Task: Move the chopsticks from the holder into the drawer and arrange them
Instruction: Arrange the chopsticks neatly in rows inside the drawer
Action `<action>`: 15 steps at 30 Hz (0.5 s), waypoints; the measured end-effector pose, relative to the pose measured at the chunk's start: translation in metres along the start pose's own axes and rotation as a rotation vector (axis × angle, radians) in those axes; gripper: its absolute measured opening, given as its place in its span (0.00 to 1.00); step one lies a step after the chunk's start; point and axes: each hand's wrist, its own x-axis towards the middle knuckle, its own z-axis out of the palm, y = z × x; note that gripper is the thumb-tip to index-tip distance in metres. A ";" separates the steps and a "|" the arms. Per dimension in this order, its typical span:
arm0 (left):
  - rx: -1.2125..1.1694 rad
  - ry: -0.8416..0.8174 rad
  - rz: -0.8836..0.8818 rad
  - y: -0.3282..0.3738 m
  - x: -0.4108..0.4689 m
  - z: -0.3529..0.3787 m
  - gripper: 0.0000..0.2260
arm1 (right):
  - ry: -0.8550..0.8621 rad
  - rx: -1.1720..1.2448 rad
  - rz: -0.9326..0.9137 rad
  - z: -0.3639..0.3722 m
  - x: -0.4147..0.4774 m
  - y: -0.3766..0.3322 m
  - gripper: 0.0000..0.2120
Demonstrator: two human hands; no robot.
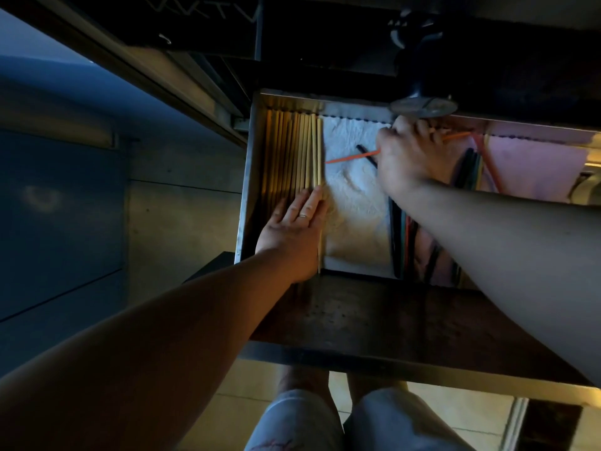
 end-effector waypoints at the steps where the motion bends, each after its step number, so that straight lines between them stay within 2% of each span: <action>1: -0.009 0.008 -0.007 0.001 0.000 -0.001 0.40 | 0.017 -0.007 -0.020 -0.001 -0.001 0.003 0.09; 6: -0.062 0.114 -0.050 0.015 0.006 -0.004 0.34 | 0.028 0.161 -0.220 -0.005 -0.021 0.033 0.09; 10: -0.094 0.155 -0.095 0.033 0.015 -0.008 0.28 | 0.001 0.155 -0.375 -0.005 -0.053 0.069 0.07; 15: -0.286 0.193 -0.126 0.066 0.027 -0.019 0.21 | -0.049 0.098 -0.384 0.011 -0.086 0.111 0.12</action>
